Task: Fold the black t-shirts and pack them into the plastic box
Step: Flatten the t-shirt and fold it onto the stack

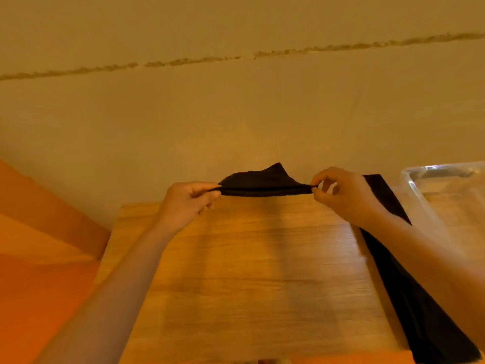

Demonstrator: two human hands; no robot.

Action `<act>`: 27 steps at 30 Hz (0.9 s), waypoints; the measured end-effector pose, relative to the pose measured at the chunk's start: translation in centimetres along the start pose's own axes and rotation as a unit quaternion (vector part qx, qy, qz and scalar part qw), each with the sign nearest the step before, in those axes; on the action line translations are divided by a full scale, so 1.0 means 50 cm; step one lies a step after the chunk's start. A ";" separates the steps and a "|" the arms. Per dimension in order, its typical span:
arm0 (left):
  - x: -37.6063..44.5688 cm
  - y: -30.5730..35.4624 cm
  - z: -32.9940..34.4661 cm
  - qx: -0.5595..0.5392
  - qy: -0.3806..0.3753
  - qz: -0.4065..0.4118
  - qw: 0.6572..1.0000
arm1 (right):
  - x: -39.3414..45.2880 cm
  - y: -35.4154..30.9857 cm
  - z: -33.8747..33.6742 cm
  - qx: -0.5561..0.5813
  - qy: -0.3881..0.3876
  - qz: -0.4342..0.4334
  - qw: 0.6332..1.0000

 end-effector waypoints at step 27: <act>-0.270 -0.367 0.226 0.391 0.059 0.212 0.894 | -0.331 0.180 0.239 -0.119 -0.119 -0.174 0.970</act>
Point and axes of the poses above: each hand's wrist, its own x-axis towards the middle knuckle, its own z-axis out of the palm, y = z × x, the point moved 2 cm from there along x, towards the middle knuckle, and after that the axes turned 7 degrees about -z, right-handed, at the moved point
